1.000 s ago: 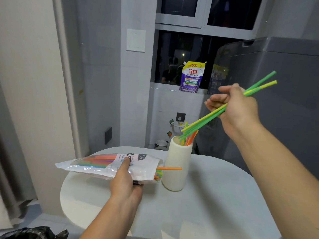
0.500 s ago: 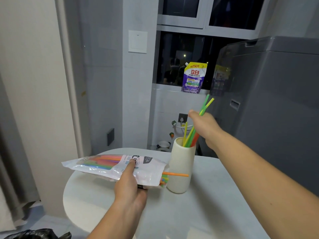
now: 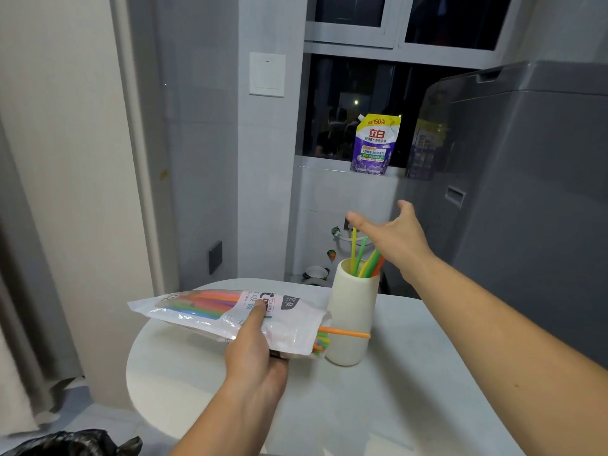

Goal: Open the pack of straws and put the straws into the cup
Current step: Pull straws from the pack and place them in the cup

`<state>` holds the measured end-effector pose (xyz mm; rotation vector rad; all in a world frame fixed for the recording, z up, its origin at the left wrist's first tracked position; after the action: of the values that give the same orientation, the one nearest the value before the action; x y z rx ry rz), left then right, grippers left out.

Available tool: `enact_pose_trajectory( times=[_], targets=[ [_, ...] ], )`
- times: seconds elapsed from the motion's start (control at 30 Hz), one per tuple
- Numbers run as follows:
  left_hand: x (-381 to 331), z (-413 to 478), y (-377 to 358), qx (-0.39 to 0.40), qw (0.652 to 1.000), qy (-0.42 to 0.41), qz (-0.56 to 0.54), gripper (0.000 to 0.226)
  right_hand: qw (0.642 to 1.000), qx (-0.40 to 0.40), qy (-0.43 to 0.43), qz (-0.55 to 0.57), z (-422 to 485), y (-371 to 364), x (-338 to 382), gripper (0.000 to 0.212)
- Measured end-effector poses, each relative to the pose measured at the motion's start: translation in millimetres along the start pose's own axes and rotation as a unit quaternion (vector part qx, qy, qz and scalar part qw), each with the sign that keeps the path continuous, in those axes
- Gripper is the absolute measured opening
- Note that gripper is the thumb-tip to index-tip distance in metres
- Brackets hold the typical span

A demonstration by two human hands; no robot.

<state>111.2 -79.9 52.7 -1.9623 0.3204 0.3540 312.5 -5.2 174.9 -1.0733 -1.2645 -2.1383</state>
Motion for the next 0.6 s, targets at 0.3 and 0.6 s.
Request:
enact_pose_trajectory(
  times=[0.3,0.6],
  targets=[
    [-6.1,-3.1,-4.7,-0.009,1.0,0.002,-0.027,0.044,0.984,-0.144,0.102,-0.038,-37.5,19.6,15.2,0.054],
    [-15.0,-10.6,-13.2,0.038,0.998,-0.058,-0.005,0.042,0.996,0.011,-0.041,0.077,-143.6,-21.6,-17.2,0.045]
  ],
)
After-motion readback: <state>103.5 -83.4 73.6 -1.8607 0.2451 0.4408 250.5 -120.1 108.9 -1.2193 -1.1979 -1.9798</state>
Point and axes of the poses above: each hand's wrist, its own z-axis towards the middle knuckle, its own y-axis out of the back of the hand, x = y × z, the point moved 1 cm from there along z, towards the middle knuckle, and after that the axes turned 7 degrees about -z, right-handed, at the moved point
